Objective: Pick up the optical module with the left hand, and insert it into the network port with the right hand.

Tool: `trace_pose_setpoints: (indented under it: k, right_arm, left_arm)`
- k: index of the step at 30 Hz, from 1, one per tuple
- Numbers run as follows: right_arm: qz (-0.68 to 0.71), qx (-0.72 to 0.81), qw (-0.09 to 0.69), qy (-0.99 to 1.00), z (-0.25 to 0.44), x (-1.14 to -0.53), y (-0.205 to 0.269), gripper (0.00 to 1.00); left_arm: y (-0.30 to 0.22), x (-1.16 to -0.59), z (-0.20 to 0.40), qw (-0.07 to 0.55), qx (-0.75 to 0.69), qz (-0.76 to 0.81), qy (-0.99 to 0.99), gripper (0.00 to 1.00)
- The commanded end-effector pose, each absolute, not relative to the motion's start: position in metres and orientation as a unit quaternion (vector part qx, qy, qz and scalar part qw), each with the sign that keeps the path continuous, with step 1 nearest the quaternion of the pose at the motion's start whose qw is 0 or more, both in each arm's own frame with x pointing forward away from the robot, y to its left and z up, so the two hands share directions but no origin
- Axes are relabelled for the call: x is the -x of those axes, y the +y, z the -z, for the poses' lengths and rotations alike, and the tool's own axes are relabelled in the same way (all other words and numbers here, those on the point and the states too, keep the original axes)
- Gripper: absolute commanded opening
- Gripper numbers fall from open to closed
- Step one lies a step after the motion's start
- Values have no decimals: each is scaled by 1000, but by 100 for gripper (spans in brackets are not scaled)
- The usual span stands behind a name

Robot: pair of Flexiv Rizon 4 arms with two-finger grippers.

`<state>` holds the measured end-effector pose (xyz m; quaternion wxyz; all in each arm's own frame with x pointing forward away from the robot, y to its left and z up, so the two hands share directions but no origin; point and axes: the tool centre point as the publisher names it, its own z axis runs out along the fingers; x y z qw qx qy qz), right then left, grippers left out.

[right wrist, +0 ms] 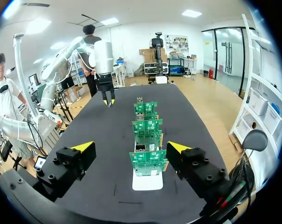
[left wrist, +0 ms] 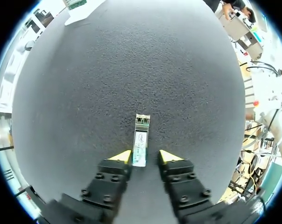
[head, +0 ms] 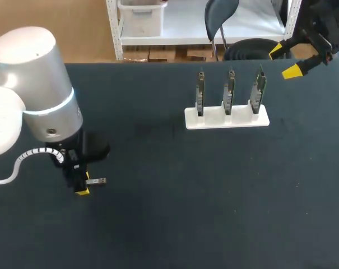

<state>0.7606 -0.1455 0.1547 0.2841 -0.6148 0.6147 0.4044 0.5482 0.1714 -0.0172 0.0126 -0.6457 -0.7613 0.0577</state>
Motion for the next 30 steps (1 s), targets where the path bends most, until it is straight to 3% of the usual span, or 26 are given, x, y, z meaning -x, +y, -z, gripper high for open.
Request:
trace_pose_setpoints:
  k: [1, 9, 13, 23, 30]
  right_arm:
    - [-403, 615, 286, 615, -154, -759, -145, 100]
    - [-403, 615, 286, 615, -154, -759, -145, 100]
    - [-403, 615, 286, 615, -154, -759, -145, 100]
    - [-403, 615, 286, 615, -154, -759, -145, 100]
    - [-403, 615, 286, 615, -154, -759, -145, 100]
  left_arm:
    - [171, -549, 20, 10, 647, -60, -760, 0]
    - [170, -548, 20, 10, 645, -63, -761, 0]
    - [171, -564, 13, -27, 607, -76, -791, 0]
    - [146, -667, -64, -256, 474, -141, -830, 0]
    - [94, -741, -138, -411, 453, -202, -765, 0]
